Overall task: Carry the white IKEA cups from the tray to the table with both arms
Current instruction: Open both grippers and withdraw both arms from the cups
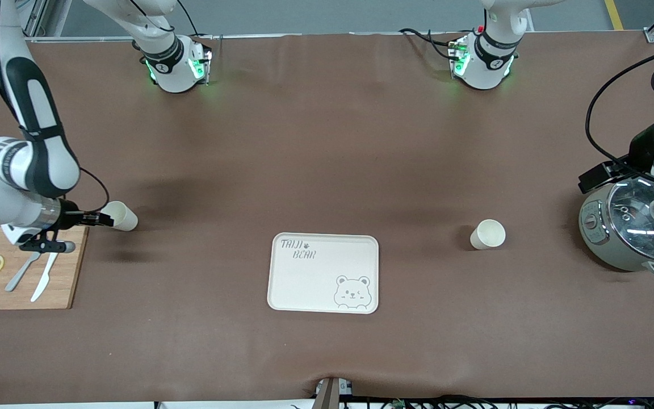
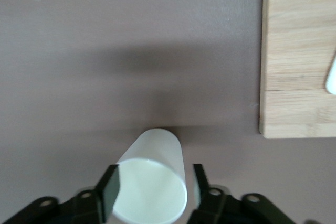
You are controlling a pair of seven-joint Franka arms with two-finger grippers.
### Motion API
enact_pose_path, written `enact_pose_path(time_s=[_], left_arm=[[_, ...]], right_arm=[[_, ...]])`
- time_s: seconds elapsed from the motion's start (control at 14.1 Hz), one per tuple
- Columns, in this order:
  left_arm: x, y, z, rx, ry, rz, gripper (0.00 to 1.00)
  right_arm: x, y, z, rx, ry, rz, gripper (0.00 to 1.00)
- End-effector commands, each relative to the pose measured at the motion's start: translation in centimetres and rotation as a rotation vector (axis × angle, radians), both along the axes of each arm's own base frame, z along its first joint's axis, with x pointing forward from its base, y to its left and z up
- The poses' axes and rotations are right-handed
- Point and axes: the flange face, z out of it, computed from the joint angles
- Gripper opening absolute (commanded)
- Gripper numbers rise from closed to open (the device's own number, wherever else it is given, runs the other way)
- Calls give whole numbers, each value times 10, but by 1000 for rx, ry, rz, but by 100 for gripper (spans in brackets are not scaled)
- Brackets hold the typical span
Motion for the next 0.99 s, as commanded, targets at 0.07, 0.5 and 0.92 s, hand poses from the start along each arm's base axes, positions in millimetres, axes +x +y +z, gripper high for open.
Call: enact_pose_path(time_s=[0.07, 0.5, 0.92], left_arm=[[-22, 6, 40, 4, -37, -21, 100], [-44, 18, 68, 27, -50, -91, 100], [-82, 7, 73, 26, -25, -142, 100]], right_arm=[[9, 3, 42, 19, 58, 24, 100], [61, 0, 176, 8, -8, 62, 100], [50, 30, 301, -57, -183, 111, 100]])
